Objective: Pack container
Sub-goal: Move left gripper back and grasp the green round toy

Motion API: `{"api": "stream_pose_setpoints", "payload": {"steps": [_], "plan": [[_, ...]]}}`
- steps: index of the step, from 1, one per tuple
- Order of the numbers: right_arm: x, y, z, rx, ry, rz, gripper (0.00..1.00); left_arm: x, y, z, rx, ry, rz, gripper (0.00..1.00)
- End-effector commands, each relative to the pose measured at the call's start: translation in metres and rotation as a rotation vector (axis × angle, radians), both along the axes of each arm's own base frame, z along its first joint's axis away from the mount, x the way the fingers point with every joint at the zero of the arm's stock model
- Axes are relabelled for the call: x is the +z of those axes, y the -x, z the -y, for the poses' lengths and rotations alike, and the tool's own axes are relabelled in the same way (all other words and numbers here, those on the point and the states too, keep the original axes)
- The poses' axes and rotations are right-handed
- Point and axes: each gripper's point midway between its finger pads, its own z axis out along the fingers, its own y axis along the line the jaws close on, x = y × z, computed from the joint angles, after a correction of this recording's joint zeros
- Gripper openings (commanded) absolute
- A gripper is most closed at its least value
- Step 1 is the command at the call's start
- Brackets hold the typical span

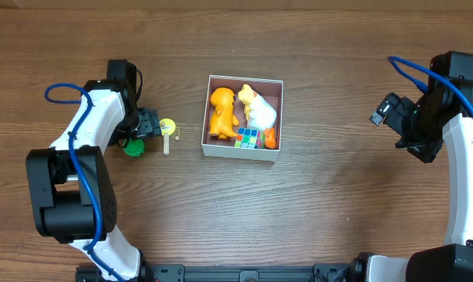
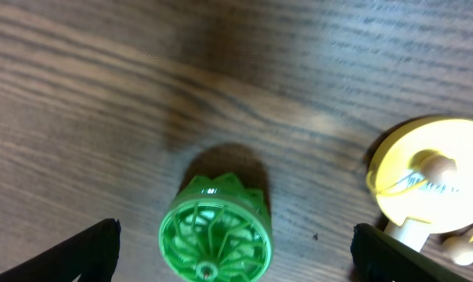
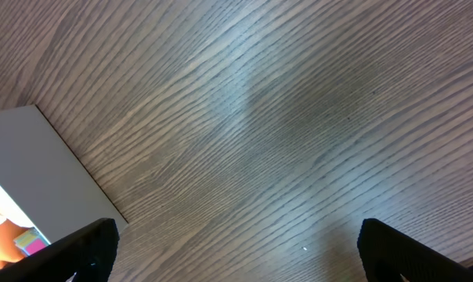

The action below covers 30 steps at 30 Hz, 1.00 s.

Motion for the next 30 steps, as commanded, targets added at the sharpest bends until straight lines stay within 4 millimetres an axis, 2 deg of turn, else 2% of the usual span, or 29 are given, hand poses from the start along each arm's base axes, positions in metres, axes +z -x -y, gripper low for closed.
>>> {"api": "stream_pose_setpoints", "payload": {"steps": [1, 5, 13, 24, 30], "plan": [[0.002, 0.001, 0.0, 0.002, 0.003, 0.006, 1.0, -0.006, -0.004, -0.001, -0.03, 0.011, 0.004, 0.95], [0.002, 0.002, 0.0, 0.002, 0.003, 0.003, 1.0, -0.006, -0.005, -0.003, -0.024, 0.008, 0.007, 0.94], [0.002, 0.002, 0.0, 0.002, 0.003, 0.004, 1.0, -0.021, 0.014, -0.006, -0.009, 0.016, -0.04, 0.91], [0.002, 0.003, 0.0, 0.002, 0.002, -0.002, 1.0, -0.025, 0.016, -0.007, -0.007, 0.016, -0.045, 0.89], [0.002, 0.003, 0.0, 0.002, 0.004, -0.003, 1.0, -0.034, 0.022, -0.006, -0.007, 0.017, -0.055, 0.88]]}}
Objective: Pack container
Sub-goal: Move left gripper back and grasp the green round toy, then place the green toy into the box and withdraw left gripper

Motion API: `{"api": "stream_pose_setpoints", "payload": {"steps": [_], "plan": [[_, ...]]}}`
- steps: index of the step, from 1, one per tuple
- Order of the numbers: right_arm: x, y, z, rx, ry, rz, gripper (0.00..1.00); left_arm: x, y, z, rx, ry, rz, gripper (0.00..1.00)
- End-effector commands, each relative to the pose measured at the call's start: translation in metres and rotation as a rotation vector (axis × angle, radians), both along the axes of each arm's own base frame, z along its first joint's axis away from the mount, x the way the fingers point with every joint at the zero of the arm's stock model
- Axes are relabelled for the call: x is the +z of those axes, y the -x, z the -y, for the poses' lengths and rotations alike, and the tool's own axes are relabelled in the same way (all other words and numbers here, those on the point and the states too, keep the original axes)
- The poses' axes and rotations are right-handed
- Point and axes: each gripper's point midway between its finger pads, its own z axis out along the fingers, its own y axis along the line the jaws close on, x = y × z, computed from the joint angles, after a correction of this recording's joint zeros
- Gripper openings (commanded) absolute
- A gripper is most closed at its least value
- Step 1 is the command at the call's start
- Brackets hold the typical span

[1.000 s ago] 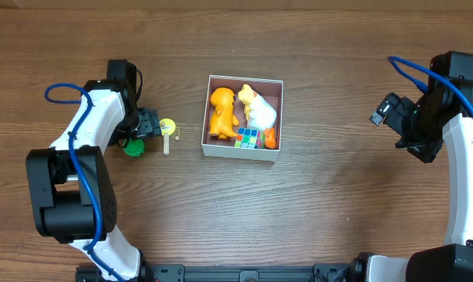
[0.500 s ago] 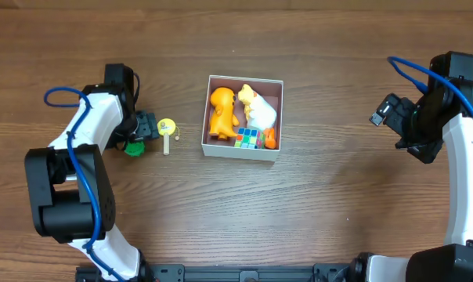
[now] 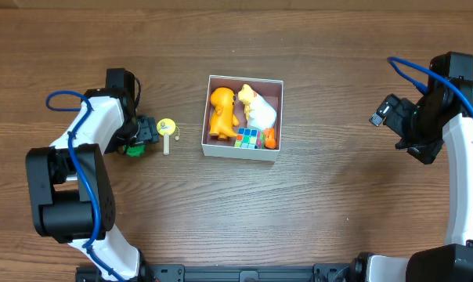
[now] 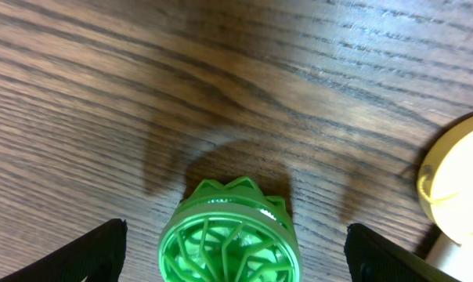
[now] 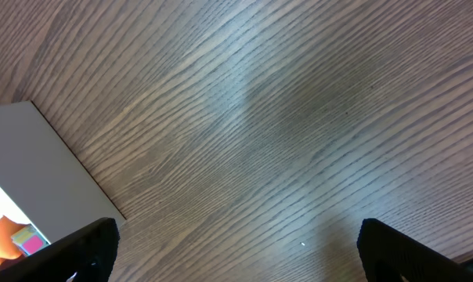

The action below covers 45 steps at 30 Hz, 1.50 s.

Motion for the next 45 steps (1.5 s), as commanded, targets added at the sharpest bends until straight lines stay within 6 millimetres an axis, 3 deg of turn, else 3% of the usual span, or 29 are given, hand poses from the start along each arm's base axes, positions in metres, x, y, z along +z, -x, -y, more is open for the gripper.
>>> {"api": "stream_pose_setpoints", "payload": {"steps": [1, 5, 9, 15, 22, 37, 41, 45], "plan": [[0.002, 0.0, 0.001, 0.0, 0.008, 0.01, 1.0, -0.015, 0.009, 0.0, -0.014, 0.013, -0.032, 0.88], [0.002, 0.0, 0.003, -0.001, 0.015, 0.008, 1.0, -0.016, 0.007, -0.001, -0.015, 0.009, -0.025, 0.86], [0.002, 0.0, 0.003, -0.001, 0.017, 0.008, 1.0, -0.017, 0.005, -0.001, -0.015, 0.009, -0.017, 0.77], [0.002, 0.001, 0.007, -0.005, 0.038, 0.004, 1.0, -0.025, 0.01, 0.0, -0.015, 0.01, -0.024, 0.76], [0.002, 0.0, 0.007, -0.005, 0.038, 0.007, 1.0, -0.028, 0.018, 0.0, -0.015, 0.011, -0.045, 0.63], [0.002, 0.0, 0.007, -0.005, 0.038, 0.007, 1.0, -0.028, 0.029, 0.002, -0.014, 0.021, -0.092, 0.57], [0.002, 0.0, 0.007, -0.005, 0.038, 0.008, 1.0, -0.026, 0.031, 0.006, -0.015, 0.042, -0.104, 0.44], [0.002, -0.001, 0.007, -0.005, 0.038, 0.012, 1.0, -0.02, 0.03, 0.006, -0.015, 0.048, -0.113, 0.38]]}}
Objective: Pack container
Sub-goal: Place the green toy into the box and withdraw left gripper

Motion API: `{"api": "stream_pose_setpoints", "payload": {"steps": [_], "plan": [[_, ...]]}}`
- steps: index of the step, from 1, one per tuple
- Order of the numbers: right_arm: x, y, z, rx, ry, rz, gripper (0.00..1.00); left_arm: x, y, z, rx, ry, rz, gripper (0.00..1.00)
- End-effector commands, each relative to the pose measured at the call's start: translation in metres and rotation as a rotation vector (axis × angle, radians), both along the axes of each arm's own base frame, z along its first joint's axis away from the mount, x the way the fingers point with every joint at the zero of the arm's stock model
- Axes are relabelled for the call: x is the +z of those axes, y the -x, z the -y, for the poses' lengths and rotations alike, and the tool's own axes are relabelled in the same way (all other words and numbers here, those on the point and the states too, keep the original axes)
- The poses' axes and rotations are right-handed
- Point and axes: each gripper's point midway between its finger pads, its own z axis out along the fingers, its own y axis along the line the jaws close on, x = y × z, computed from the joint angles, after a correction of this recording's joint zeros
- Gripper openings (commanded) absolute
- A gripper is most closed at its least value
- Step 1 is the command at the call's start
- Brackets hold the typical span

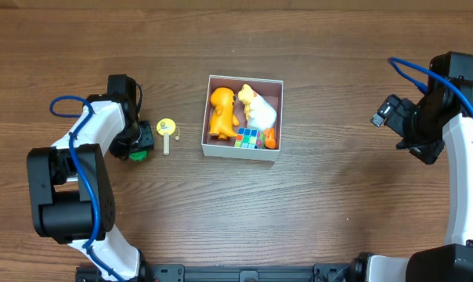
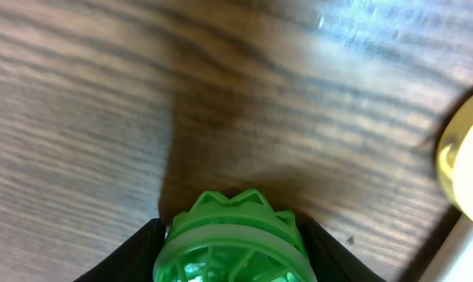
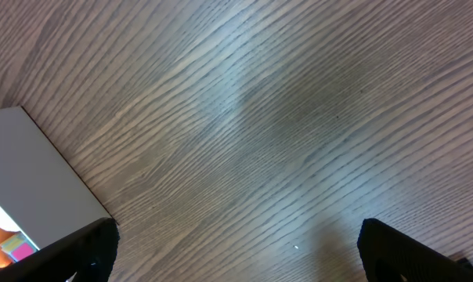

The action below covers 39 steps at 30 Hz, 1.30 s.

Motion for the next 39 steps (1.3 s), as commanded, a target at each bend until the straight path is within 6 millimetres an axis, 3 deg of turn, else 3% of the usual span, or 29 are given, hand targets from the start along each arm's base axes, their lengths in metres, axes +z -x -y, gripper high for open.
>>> {"api": "stream_pose_setpoints", "payload": {"steps": [1, 7, 11, 14, 19, 21, 24, 29, 33, 36, 39], "plan": [[0.003, -0.001, 0.002, 0.0, 0.013, 0.014, 1.0, -0.007, 0.013, -0.001, -0.009, 0.009, -0.073, 0.38], [0.003, -0.001, 0.002, 0.0, 0.013, 0.014, 1.0, 0.022, 0.002, 0.001, -0.01, 0.027, -0.084, 0.35], [0.003, -0.004, 0.003, 0.0, 0.015, 0.027, 1.0, 0.057, -0.021, 0.017, -0.06, 0.121, -0.04, 0.31], [0.004, -0.006, 0.003, 0.0, 0.017, 0.035, 1.0, 0.096, -0.041, 0.031, -0.086, 0.188, 0.021, 0.31], [0.004, -0.009, 0.004, 0.0, 0.018, 0.048, 1.0, 0.167, -0.067, 0.078, -0.23, 0.283, 0.144, 0.32], [0.004, -0.01, 0.003, 0.001, 0.015, 0.052, 1.0, 0.191, -0.073, 0.104, -0.322, 0.281, 0.197, 0.32], [0.005, -0.012, 0.001, 0.003, 0.005, 0.059, 1.0, 0.211, -0.075, 0.16, -0.499, 0.28, 0.262, 0.32], [0.005, -0.012, 0.002, 0.003, 0.006, 0.063, 1.0, 0.2, -0.066, 0.234, -0.707, 0.188, 0.312, 0.38], [0.005, -0.013, 0.002, 0.003, 0.006, 0.064, 1.0, 0.165, -0.056, 0.282, -0.793, 0.115, 0.35, 0.47], [0.005, -0.012, 0.001, 0.003, 0.005, 0.06, 1.0, 0.134, -0.05, 0.285, -0.766, 0.07, 0.314, 0.5], [0.005, -0.011, 0.001, 0.003, 0.005, 0.057, 1.0, 0.099, -0.048, 0.28, -0.736, 0.058, 0.245, 0.46]]}}
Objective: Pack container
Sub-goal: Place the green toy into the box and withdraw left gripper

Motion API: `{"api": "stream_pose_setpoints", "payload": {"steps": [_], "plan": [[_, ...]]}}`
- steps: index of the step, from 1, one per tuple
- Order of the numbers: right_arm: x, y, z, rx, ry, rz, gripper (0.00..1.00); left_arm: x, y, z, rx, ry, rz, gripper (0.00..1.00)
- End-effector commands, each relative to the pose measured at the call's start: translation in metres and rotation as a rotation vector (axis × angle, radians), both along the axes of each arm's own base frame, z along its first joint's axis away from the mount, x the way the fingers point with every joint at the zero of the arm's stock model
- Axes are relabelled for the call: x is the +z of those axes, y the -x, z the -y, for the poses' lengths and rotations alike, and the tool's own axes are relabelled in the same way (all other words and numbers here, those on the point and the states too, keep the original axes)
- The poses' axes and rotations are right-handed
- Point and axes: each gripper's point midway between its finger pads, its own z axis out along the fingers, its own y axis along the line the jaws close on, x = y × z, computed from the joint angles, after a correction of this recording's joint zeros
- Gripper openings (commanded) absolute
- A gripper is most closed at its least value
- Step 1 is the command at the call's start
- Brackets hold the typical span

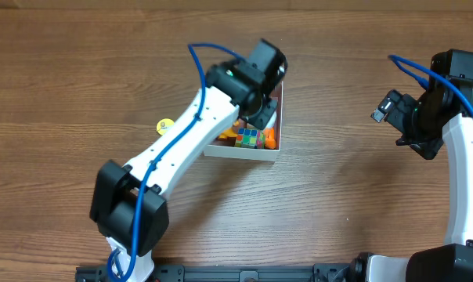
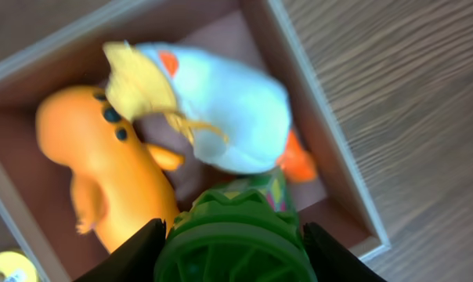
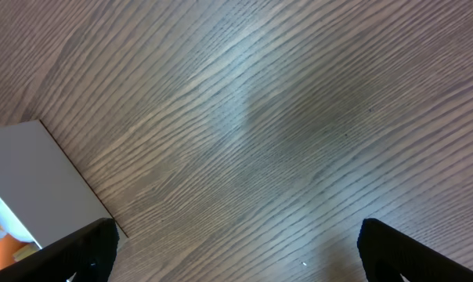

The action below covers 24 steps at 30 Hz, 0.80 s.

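My left gripper (image 2: 232, 258) is shut on a green ribbed toy (image 2: 232, 239), held above the white box (image 1: 272, 153). The left wrist view looks down into that box (image 2: 299, 78). In it lie an orange figure (image 2: 111, 164), a white and yellow plush (image 2: 221, 102), a small orange piece (image 2: 299, 164) and a coloured cube (image 1: 248, 139). In the overhead view my left arm covers much of the box and hides the green toy. My right gripper (image 3: 236, 243) hangs open over bare wood at the far right.
A yellow disc toy (image 1: 166, 124) lies on the table left of the box, partly under my left arm. The box's grey outer corner (image 3: 33, 180) shows at the left of the right wrist view. Wood surface lies between box and right arm.
My left gripper, shut on the green toy at the table's left, is now above the box with the toy still in it. The right arm has hardly moved.
The green toy first stood on the table beside the yellow disc with my left gripper open over it. The gripper was then closer round it, then shut on it. Now the toy hangs over the box's contents.
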Motion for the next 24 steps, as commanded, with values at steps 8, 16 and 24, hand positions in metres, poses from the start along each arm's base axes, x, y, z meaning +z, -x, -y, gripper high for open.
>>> {"api": "stream_pose_setpoints", "payload": {"steps": [8, 16, 24], "plan": [[0.002, 0.001, 0.0, 0.002, 0.0, 0.008, 1.0, -0.065, -0.016, -0.029, 0.108, -0.133, -0.058, 0.68], [0.002, 0.001, 0.0, 0.002, -0.001, 0.006, 1.0, 0.026, -0.019, -0.057, 0.152, -0.227, -0.023, 0.7], [0.001, 0.005, -0.001, 0.002, -0.004, -0.012, 1.0, 0.135, 0.014, -0.107, 0.336, -0.148, 0.013, 0.72]]}}
